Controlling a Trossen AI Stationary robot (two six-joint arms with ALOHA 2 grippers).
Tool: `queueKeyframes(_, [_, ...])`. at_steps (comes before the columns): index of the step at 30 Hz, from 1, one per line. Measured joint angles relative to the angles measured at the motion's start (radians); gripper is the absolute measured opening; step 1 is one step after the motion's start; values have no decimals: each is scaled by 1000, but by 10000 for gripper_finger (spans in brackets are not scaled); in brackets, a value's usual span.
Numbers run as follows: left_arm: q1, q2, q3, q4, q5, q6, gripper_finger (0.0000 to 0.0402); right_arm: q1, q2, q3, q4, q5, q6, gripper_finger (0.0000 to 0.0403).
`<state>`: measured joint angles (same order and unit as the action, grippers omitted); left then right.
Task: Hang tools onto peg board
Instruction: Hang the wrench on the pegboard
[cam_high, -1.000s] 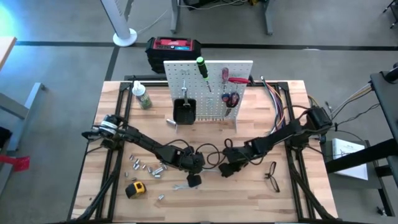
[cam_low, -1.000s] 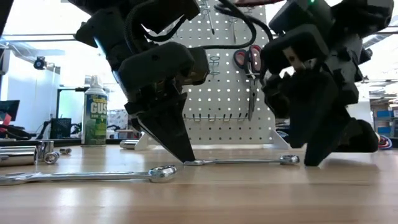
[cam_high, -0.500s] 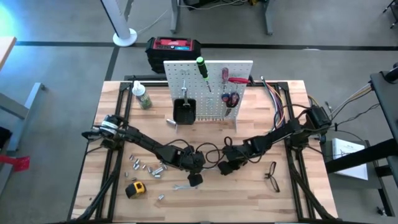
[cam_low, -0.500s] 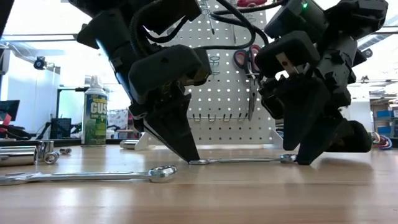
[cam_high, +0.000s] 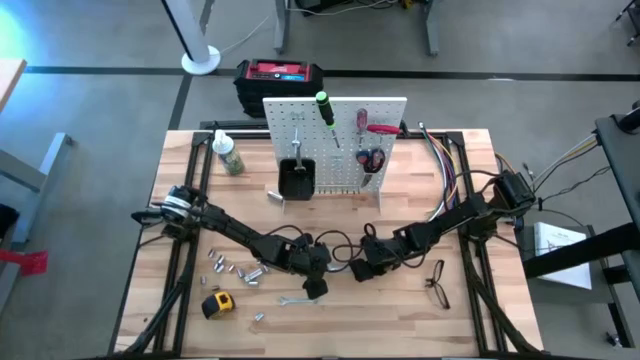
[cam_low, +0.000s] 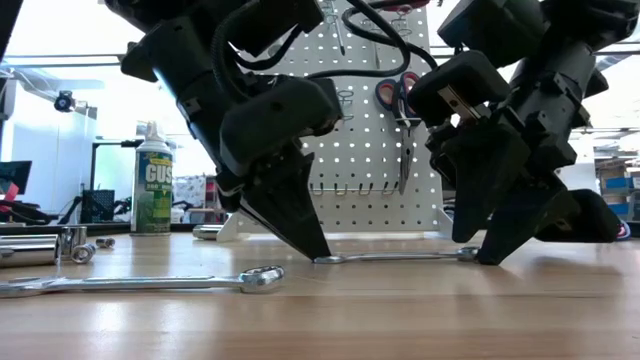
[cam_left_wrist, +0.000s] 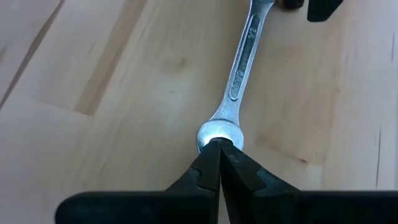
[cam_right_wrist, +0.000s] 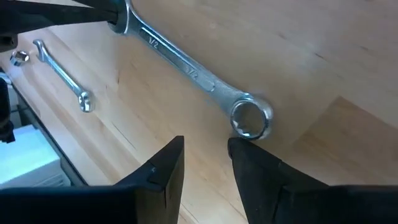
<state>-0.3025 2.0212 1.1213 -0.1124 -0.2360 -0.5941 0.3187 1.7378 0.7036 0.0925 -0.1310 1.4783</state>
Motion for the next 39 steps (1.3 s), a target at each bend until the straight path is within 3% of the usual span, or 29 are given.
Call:
queueKeyframes(5, [-3,0,0,4,-6,2,0,0,-29,0,-54,23,-15,131])
queueKeyframes(11, [-4,1,0,9,-23,8,0,-1,-130,-11,-211,163,-2,132])
queueKeyframes(15, [-5,6,1,31,-63,9,0,0,-136,-14,-183,169,51,122])
queueKeyframes(19, [-5,21,1,61,-92,7,0,17,-87,-42,-49,125,106,116])
queueKeyframes(29, [-16,39,2,76,-113,-26,0,139,-140,-120,-28,214,357,124])
queueKeyframes(39, [-17,39,2,84,-117,-16,0,85,-154,-141,-41,184,341,108])
